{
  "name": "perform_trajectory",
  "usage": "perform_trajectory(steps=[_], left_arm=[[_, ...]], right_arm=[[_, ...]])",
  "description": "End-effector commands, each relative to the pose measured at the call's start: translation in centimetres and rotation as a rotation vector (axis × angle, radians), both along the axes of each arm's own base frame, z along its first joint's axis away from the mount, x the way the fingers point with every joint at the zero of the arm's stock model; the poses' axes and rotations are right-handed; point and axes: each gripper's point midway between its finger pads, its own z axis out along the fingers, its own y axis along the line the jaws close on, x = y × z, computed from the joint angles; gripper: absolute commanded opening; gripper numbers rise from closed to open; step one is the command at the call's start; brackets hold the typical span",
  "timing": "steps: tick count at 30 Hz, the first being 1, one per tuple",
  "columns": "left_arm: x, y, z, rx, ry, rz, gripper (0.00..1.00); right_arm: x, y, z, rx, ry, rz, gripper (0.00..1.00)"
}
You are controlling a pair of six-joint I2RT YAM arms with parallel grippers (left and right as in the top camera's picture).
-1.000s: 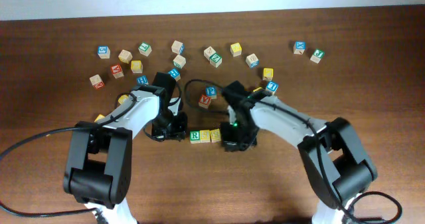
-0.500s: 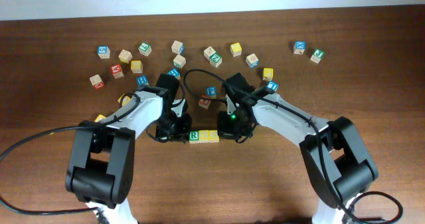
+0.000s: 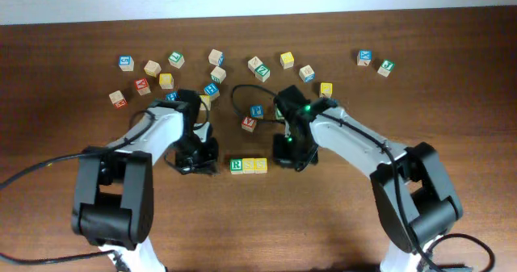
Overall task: Spell out RSS
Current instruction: 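Lift both grippers away from the RSS row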
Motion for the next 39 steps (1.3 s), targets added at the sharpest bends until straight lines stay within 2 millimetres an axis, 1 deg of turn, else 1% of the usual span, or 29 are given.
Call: perform_trajectory(steps=[1, 2, 3, 4, 5, 6, 7, 8, 9, 11, 12, 13, 14, 17, 22, 25, 27, 28, 29, 31, 33, 34, 36, 37, 39], left_arm=[[1.8, 2.4, 4.4, 0.028, -0.134, 0.045, 0.00], [1.8, 3.0, 6.3, 0.023, -0.177, 0.064, 0.00], [1.6, 3.6, 8.9, 0.017, -0.237, 0.083, 0.00], [1.2, 3.9, 10.8, 0.012, -0.286, 0.093, 0.00], [0.8, 4.1, 12.5, 0.012, -0.332, 0.096, 0.00], [0.1, 4.4, 14.6, 0.022, -0.395, 0.098, 0.05], [-0.3, 4.6, 15.8, 0.026, -0.434, 0.100, 0.53], [-0.6, 4.8, 16.8, 0.032, -0.468, 0.101, 0.99], [-0.7, 4.8, 17.2, 0.031, -0.483, 0.102, 0.99], [-0.4, 4.7, 17.3, 0.028, -0.498, 0.104, 0.99], [0.2, 4.7, 17.6, 0.025, -0.523, 0.108, 0.99], [0.2, 4.7, 17.6, 0.025, -0.524, 0.108, 0.99], [0.2, 4.7, 17.6, 0.025, -0.524, 0.108, 0.99], [0.2, 4.7, 17.6, 0.025, -0.524, 0.108, 0.99], [0.2, 4.7, 17.6, 0.025, -0.524, 0.108, 0.99], [0.2, 4.7, 17.6, 0.025, -0.524, 0.108, 0.99], [0.2, 4.7, 17.6, 0.025, -0.524, 0.108, 0.99], [0.2, 4.7, 17.6, 0.025, -0.524, 0.108, 0.99], [0.2, 4.7, 17.6, 0.025, -0.524, 0.108, 0.99], [0.2, 4.7, 17.6, 0.025, -0.524, 0.108, 0.99], [0.2, 4.7, 17.6, 0.025, -0.524, 0.108, 0.99], [0.2, 4.7, 17.6, 0.025, -0.524, 0.108, 0.99], [0.2, 4.7, 17.6, 0.025, -0.524, 0.108, 0.99], [0.2, 4.7, 17.6, 0.025, -0.524, 0.108, 0.99], [0.2, 4.7, 17.6, 0.025, -0.524, 0.108, 0.99]], right_arm=[[1.9, -1.4, 6.1, -0.011, -0.129, 0.032, 0.04], [1.5, -2.0, 8.2, -0.016, -0.149, 0.034, 0.04], [1.0, -2.8, 10.4, -0.030, -0.185, 0.035, 0.04], [-0.1, -3.9, 12.9, -0.048, -0.234, 0.033, 0.06], [-1.3, -5.1, 14.8, -0.068, -0.267, 0.030, 0.09], [-3.5, -6.9, 17.4, -0.109, -0.320, 0.030, 0.30], [-4.9, -7.8, 18.8, -0.125, -0.354, 0.035, 0.63], [-6.9, -8.4, 20.5, -0.111, -0.399, 0.047, 0.98], [-8.1, -8.7, 21.3, -0.095, -0.424, 0.056, 0.98], [-10.6, -9.1, 22.5, -0.056, -0.467, 0.041, 0.98], [-11.4, -9.7, 23.3, -0.053, -0.514, 0.001, 0.98], [-12.0, -10.7, 24.3, -0.055, -0.585, -0.033, 0.98], [-12.4, -11.2, 24.9, -0.043, -0.615, -0.041, 0.98], [-13.1, -11.5, 25.7, -0.010, -0.649, -0.048, 0.98], [-13.0, -11.4, 25.5, -0.016, -0.641, -0.046, 0.98], [-12.7, -12.4, 25.3, -0.081, -0.665, -0.027, 0.98], [-12.6, -13.5, 24.6, -0.099, -0.669, -0.070, 0.98], [-12.3, -14.6, 23.8, -0.112, -0.679, -0.125, 0.98], [-11.9, -15.1, 23.1, -0.099, -0.702, -0.138, 0.98], [-10.8, -15.0, 21.7, -0.069, -0.837, -0.037, 0.98], [-9.9, -16.1, 20.7, -0.069, -0.980, -0.087, 0.98], [-9.7, -16.5, 20.1, -0.057, -1.029, -0.117, 0.99], [-9.2, -16.3, 18.6, -0.013, -1.159, -0.070, 0.98], [-8.6, -16.6, 17.6, -0.016, -1.220, -0.083, 0.98], [-7.9, -17.1, 16.4, -0.029, -1.285, -0.111, 0.98]])
